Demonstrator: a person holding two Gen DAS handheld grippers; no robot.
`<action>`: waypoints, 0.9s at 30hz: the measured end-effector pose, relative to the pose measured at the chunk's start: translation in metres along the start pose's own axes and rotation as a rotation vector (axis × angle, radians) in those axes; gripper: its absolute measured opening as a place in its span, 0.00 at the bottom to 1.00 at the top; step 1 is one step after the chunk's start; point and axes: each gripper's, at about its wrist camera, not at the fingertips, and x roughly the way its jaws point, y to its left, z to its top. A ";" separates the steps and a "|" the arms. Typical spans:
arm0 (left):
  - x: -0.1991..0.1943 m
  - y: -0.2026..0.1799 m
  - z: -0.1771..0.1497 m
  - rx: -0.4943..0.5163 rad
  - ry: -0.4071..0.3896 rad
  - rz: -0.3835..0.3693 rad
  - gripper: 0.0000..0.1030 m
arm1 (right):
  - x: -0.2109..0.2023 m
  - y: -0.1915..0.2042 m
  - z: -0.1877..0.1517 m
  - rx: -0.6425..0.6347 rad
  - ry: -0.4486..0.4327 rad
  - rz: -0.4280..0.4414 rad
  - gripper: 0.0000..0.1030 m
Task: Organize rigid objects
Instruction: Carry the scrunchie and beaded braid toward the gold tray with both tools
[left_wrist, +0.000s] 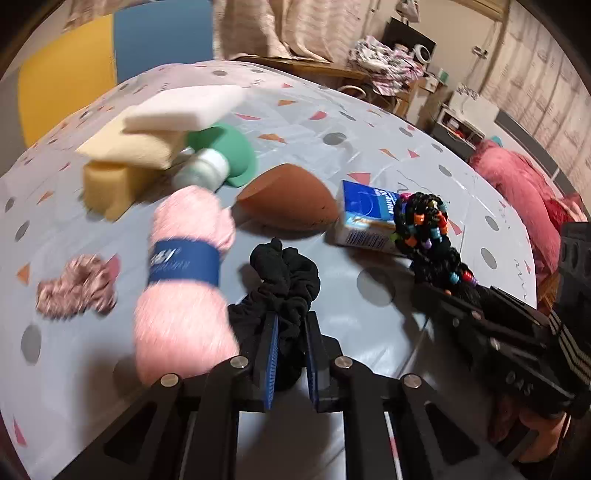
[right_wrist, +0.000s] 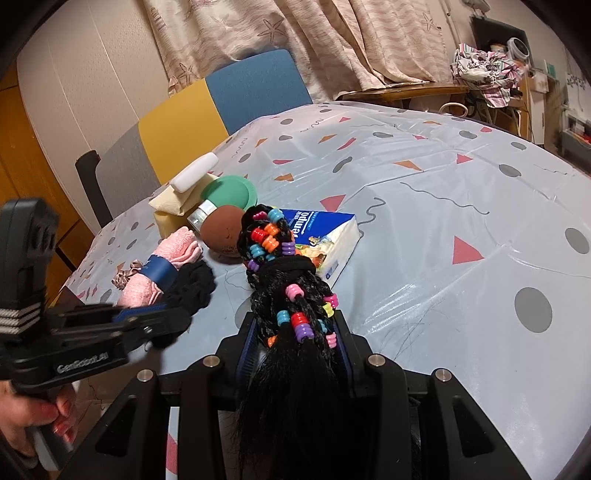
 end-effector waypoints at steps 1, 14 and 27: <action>-0.002 0.000 -0.003 -0.010 -0.002 -0.006 0.12 | 0.000 0.000 0.000 0.000 0.000 0.000 0.37; -0.040 -0.032 -0.045 0.055 -0.089 0.071 0.35 | 0.000 0.001 0.000 -0.011 0.001 -0.013 0.37; -0.018 -0.019 -0.034 0.008 -0.034 0.043 0.24 | 0.000 0.002 0.000 -0.011 0.001 -0.012 0.37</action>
